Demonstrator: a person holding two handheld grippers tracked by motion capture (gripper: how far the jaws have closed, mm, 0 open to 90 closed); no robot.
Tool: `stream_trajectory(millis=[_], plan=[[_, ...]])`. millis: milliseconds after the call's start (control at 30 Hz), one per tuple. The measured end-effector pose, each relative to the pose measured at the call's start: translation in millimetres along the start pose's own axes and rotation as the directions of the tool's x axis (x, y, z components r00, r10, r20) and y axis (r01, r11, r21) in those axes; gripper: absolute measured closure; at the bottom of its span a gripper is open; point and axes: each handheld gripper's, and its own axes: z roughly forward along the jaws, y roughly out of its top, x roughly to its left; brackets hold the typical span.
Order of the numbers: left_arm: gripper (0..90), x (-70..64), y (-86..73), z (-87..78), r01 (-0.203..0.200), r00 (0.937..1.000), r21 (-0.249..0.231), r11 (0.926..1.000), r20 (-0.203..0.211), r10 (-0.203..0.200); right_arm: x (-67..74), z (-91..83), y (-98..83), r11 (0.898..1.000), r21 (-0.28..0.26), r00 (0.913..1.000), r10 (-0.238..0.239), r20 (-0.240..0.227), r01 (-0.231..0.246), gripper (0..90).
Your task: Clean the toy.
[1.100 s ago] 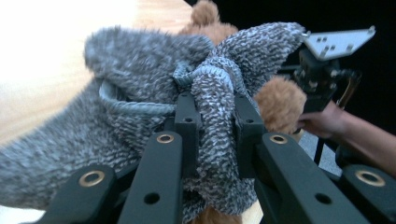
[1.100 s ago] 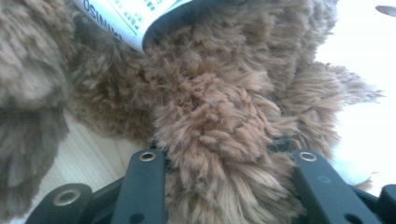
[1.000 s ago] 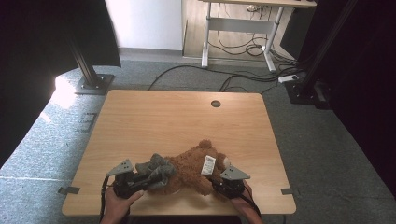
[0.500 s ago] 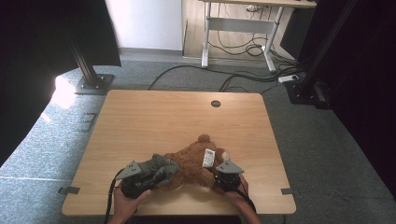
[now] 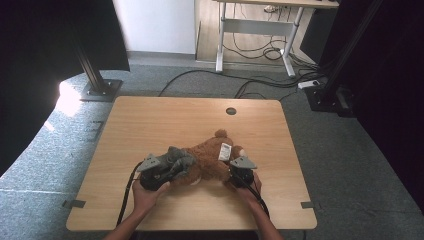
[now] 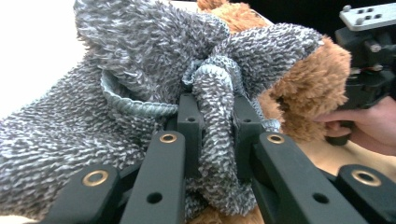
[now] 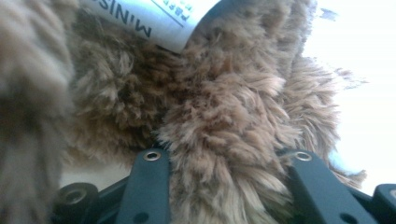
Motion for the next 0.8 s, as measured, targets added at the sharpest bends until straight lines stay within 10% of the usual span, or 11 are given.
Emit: stream_trajectory(millis=[267, 433, 667, 800], plan=[[77.0, -0.9, -6.7, -20.1, 0.037, 0.9973, 0.021, 0.9991, 0.062, -0.038, -4.2, -21.8, -9.8, 0.999, 0.002, 0.9937, 0.040, -0.104, -0.040, 63.0], [76.9, -0.8, -19.8, -29.5, 0.065, 0.9949, 0.026, 0.9976, 0.076, -0.066, -12.4, -56.8, -19.3, 0.997, 0.001, 0.9630, 0.079, -0.258, -0.081, 41.1], [76.8, -0.2, -21.9, -32.9, 0.081, 0.9931, 0.034, 0.9961, 0.082, -0.084, -22.3, -89.6, 14.4, 0.987, -0.098, 0.9373, 0.091, -0.337, -0.131, 27.4], [76.7, -1.2, -22.0, -34.9, 0.079, 0.9935, 0.041, 0.9960, 0.079, -0.082, -18.5, -68.4, 32.9, 0.993, -0.013, 0.9443, 0.103, -0.312, -0.113, 24.6]])
